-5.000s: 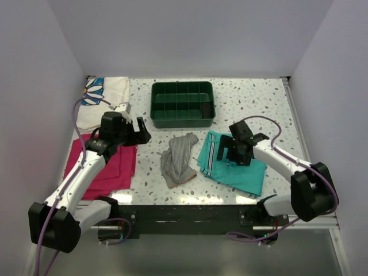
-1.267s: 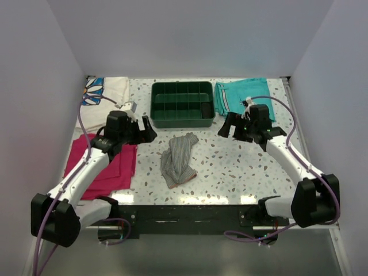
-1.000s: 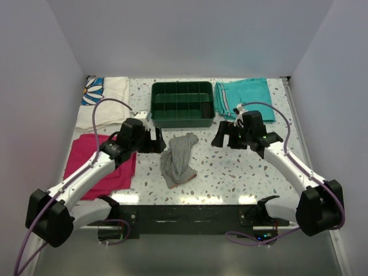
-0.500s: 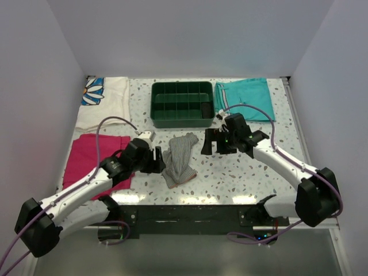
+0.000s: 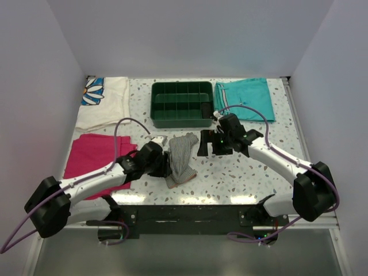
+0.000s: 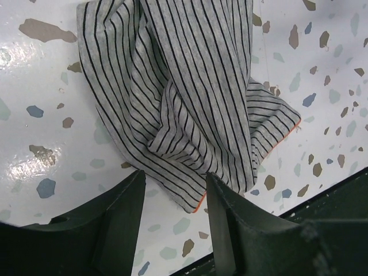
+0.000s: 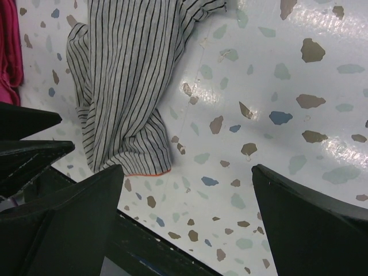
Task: Roll the underwear
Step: Flatten out the underwear at the center of the board.
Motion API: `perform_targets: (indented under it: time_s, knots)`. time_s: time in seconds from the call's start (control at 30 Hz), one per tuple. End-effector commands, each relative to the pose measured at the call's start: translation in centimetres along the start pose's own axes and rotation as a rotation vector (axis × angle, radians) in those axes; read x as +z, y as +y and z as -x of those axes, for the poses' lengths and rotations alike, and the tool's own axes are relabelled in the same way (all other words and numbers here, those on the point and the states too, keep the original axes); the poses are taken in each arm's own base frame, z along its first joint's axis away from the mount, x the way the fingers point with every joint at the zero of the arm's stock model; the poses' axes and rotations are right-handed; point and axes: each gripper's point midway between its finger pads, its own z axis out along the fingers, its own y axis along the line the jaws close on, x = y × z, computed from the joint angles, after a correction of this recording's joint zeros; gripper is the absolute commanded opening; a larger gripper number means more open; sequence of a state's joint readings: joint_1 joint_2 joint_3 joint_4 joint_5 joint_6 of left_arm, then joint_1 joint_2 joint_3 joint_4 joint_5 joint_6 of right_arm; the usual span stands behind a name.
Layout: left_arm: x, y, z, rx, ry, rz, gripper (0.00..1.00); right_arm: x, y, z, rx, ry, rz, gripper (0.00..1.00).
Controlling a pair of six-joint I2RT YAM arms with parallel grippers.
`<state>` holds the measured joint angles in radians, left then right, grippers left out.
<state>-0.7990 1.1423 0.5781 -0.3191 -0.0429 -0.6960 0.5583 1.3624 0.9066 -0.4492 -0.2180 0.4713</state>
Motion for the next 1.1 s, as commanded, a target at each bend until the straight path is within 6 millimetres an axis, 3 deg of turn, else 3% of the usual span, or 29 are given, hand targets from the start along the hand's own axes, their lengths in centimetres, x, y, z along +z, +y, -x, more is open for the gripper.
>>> perform_targets:
  time_s: [0.0,0.37,0.5,0.83,1.07]
  knots:
    - [0.2,-1.8,3.0,-0.001,-0.095,-0.037,0.51,-0.4,1.0,1.9,-0.005,-0.048,0.011,0.99]
    - [1.3,-1.8,3.2,-0.020,-0.112,-0.037,0.46,-0.2,1.2,1.9,0.000,-0.037,0.021,0.99]
    - [2.0,-1.2,2.4,-0.019,-0.080,-0.014,0.44,-0.2,1.3,1.8,0.005,-0.034,0.024,0.99]
    - [2.3,-0.4,1.6,-0.044,-0.073,0.006,0.49,-0.1,1.1,1.4,0.006,-0.022,0.021,0.99]
    - [2.7,-0.2,1.3,-0.045,-0.065,0.013,0.34,0.0,1.1,1.3,0.011,-0.019,0.023,0.99]
